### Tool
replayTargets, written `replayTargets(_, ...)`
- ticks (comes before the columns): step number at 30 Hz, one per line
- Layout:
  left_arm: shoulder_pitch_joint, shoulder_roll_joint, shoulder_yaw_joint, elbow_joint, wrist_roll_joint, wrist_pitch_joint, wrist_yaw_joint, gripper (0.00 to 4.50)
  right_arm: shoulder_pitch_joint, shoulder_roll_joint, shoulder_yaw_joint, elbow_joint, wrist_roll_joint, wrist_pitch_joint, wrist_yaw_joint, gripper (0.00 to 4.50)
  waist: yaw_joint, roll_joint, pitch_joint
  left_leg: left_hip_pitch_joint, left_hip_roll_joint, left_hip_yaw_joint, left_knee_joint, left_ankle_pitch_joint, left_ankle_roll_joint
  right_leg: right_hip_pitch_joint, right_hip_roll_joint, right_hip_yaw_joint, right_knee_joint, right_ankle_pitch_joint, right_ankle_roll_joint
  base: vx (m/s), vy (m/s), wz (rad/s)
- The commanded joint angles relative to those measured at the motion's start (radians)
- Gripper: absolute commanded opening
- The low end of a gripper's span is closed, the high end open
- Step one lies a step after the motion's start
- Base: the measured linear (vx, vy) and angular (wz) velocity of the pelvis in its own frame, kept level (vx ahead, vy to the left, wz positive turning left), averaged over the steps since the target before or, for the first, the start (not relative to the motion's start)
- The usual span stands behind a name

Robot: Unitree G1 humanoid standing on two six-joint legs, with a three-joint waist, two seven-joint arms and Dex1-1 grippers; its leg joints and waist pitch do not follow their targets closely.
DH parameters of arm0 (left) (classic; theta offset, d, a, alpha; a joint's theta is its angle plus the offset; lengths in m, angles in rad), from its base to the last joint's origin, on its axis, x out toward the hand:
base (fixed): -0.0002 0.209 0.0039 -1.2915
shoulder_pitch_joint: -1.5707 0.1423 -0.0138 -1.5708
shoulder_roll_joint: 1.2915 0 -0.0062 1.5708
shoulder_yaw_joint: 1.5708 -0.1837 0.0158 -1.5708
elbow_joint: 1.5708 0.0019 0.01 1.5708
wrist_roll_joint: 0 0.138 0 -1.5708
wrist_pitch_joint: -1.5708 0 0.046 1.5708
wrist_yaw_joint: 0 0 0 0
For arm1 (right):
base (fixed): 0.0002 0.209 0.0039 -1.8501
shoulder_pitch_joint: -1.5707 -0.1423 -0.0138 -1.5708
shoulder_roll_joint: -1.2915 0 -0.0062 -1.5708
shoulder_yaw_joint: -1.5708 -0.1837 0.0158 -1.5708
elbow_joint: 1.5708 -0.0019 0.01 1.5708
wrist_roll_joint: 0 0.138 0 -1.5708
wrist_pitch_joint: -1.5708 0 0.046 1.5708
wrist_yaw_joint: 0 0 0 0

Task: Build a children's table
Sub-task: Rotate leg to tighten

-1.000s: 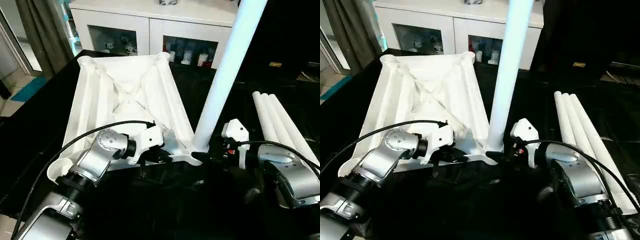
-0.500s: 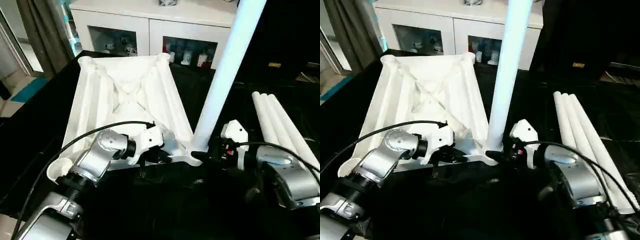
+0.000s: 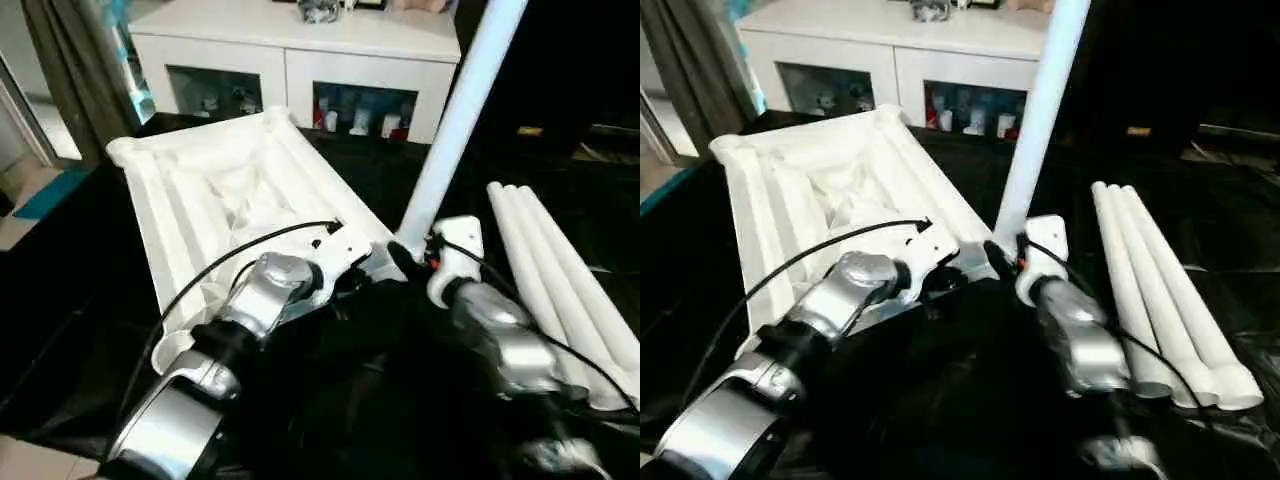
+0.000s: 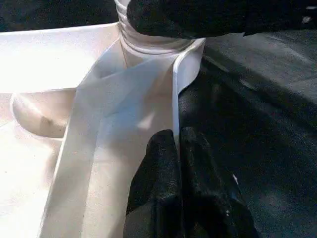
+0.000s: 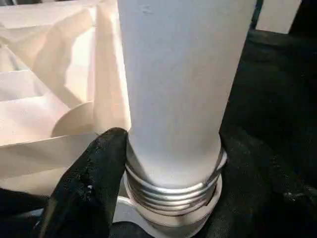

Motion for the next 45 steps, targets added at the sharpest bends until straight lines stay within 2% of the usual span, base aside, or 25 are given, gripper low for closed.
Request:
replayTargets(1,-0.027,-0.04,-0.013,-0.013,0.002,-0.031,0.0,0.0,0.022,0.044,0.061,0.062,0.015,0.029,0.04,3.37,0.002,0.0,-0.061,-0.008,0.013,-0.005,-0.076,-0.197,0.035,0.057,-0.055,0.024,-0.083,-0.299,-0.19,0.0,0.0,0.0)
replayTargets(5,0.002,-0.011,-0.017,-0.051,-0.009,-0.038,-0.053,0.0,0.027,0.003,0.068,0.022,0.045,0.016,0.141,3.71,0.002,0.0,-0.063,-0.011,0.016,-0.006,-0.076,-0.181,0.051,0.062,-0.054,0.023,-0.076,-0.237,-0.211,0.0,0.0,0.0)
replayTargets(7,0.014,0.0,-0.022,-0.066,-0.011,-0.051,-0.076,0.0,0.033,-0.014,0.07,0.002,0.057,0.02,0.185,3.71,0.003,0.0,-0.064,-0.012,0.018,-0.005,-0.075,-0.166,0.065,0.064,-0.055,0.024,-0.072,-0.193,-0.227,0.0,0.0,0.0)
replayTargets(10,0.049,0.036,-0.033,-0.107,-0.028,-0.081,-0.148,0.0,0.052,-0.089,0.08,-0.059,0.066,0.025,0.301,3.71,0.005,-0.003,-0.067,-0.015,0.019,-0.004,-0.071,-0.116,0.091,0.069,-0.056,0.024,-0.064,-0.114,-0.253,0.0,0.0,0.0)
replayTargets(11,0.061,0.055,-0.038,-0.126,-0.029,-0.084,-0.169,0.0,0.064,-0.131,0.095,-0.089,0.071,0.025,0.364,3.71,0.006,-0.004,-0.067,-0.013,0.019,-0.002,-0.069,-0.11,0.102,0.068,-0.056,0.024,-0.064,-0.106,-0.259,0.0,0.0,0.0)
replayTargets(12,0.061,0.055,-0.038,-0.126,-0.029,-0.084,-0.169,0.0,0.064,-0.131,0.095,-0.089,0.071,0.025,0.364,3.71,0.009,-0.005,-0.068,-0.012,0.021,-0.003,-0.07,-0.105,0.102,0.071,-0.057,0.024,-0.063,-0.102,-0.26,0.0,0.0,0.0)
replayTargets(14,0.09,0.098,-0.047,-0.173,-0.039,-0.101,-0.231,0.0,0.099,-0.23,0.133,-0.167,0.08,0.017,0.507,3.71,0.012,-0.001,-0.065,-0.012,0.023,-0.002,-0.07,-0.123,0.112,0.069,-0.057,0.024,-0.067,-0.134,-0.259,0.0,0.0,0.0)
replayTargets(15,0.097,0.108,-0.049,-0.185,-0.043,-0.106,-0.248,0.0,0.106,-0.25,0.137,-0.181,0.084,0.019,0.532,3.71,0.012,-0.005,-0.064,-0.013,0.023,-0.001,-0.07,-0.128,0.114,0.068,-0.057,0.024,-0.067,-0.143,-0.257,0.0,0.0,0.0)
replayTargets(16,0.101,0.113,-0.05,-0.192,-0.047,-0.114,-0.261,0.0,0.108,-0.259,0.137,-0.188,0.086,0.021,0.544,3.71,0.011,-0.001,-0.062,-0.011,0.025,0.0,-0.072,-0.144,0.115,0.063,-0.058,0.025,-0.07,-0.171,-0.253,0.0,0.0,0.0)
replayTargets(19,0.156,0.187,-0.072,-0.286,-0.093,-0.174,-0.428,0.0,0.122,-0.355,0.133,-0.239,0.107,0.032,0.664,3.71,0.012,-0.006,-0.06,-0.01,0.029,-0.002,-0.076,-0.178,0.101,0.06,-0.061,0.025,-0.075,-0.258,-0.232,0.0,0.0,0.0)
replayTargets(21,0.16,0.194,-0.076,-0.293,-0.095,-0.177,-0.441,0.0,0.121,-0.362,0.133,-0.242,0.109,0.033,0.674,3.71,0.011,-0.004,-0.058,-0.011,0.029,-0.002,-0.077,-0.176,0.099,0.057,-0.06,0.026,-0.076,-0.266,-0.228,0.0,0.0,0.0)
replayTargets(22,0.174,0.223,-0.084,-0.321,-0.104,-0.188,-0.491,0.0,0.124,-0.39,0.14,-0.254,0.113,0.031,0.716,3.71,0.013,-0.001,-0.059,-0.004,0.03,0.001,-0.076,-0.18,0.096,0.05,-0.058,0.026,-0.079,-0.272,-0.227,0.0,0.0,0.0)
replayTargets(23,0.174,0.223,-0.084,-0.321,-0.104,-0.188,-0.491,0.0,0.124,-0.39,0.14,-0.254,0.113,0.031,0.716,3.71,0.017,-0.001,-0.061,0.0,0.031,0.001,-0.074,-0.18,0.096,0.049,-0.059,0.027,-0.078,-0.264,-0.231,0.0,0.0,0.0)
replayTargets(25,0.189,0.249,-0.079,-0.354,-0.116,-0.18,-0.524,0.0,0.124,-0.415,0.155,-0.261,0.113,0.028,0.755,3.71,0.021,-0.004,-0.06,-0.007,0.033,0.002,-0.075,-0.146,0.102,0.053,-0.058,0.028,-0.067,-0.186,-0.251,0.0,0.0,0.0)
replayTargets(27,0.19,0.253,-0.077,-0.357,-0.115,-0.179,-0.527,0.0,0.122,-0.416,0.158,-0.26,0.112,0.027,0.758,3.71,0.021,-0.002,-0.061,-0.009,0.03,0.002,-0.075,-0.151,0.098,0.054,-0.058,0.026,-0.066,-0.201,-0.244,0.0,0.0,0.0)
replayTargets(29,0.191,0.261,-0.072,-0.359,-0.112,-0.182,-0.532,0.0,0.115,-0.418,0.164,-0.257,0.116,0.03,0.771,3.71,0.021,-0.006,-0.061,-0.009,0.029,0.002,-0.074,-0.142,0.095,0.055,-0.059,0.027,-0.067,-0.203,-0.24,0.0,0.0,0.0)
replayTargets(33,0.191,0.269,-0.069,-0.36,-0.109,-0.187,-0.532,0.0,0.112,-0.423,0.174,-0.251,0.106,0.024,0.792,3.71,0.022,-0.006,-0.062,-0.01,0.028,0.002,-0.073,-0.133,0.095,0.056,-0.059,0.027,-0.065,-0.199,-0.236,0.0,0.0,0.0)
replayTargets(40,0.188,0.271,-0.064,-0.351,-0.111,-0.188,-0.524,0.0,0.118,-0.423,0.173,-0.252,0.119,0.035,0.801,2.96,0.023,-0.007,-0.062,-0.011,0.028,0.002,-0.073,-0.128,0.095,0.056,-0.059,0.026,-0.065,-0.204,-0.234,0.0,0.0,0.0)
replayTargets(45,0.181,0.26,-0.061,-0.327,-0.098,-0.18,-0.491,0.0,0.135,-0.398,0.159,-0.241,0.117,0.044,0.752,2.76,0.023,-0.007,-0.062,-0.012,0.027,0.002,-0.073,-0.125,0.092,0.056,-0.058,0.026,-0.066,-0.206,-0.23,0.0,0.0,0.0)
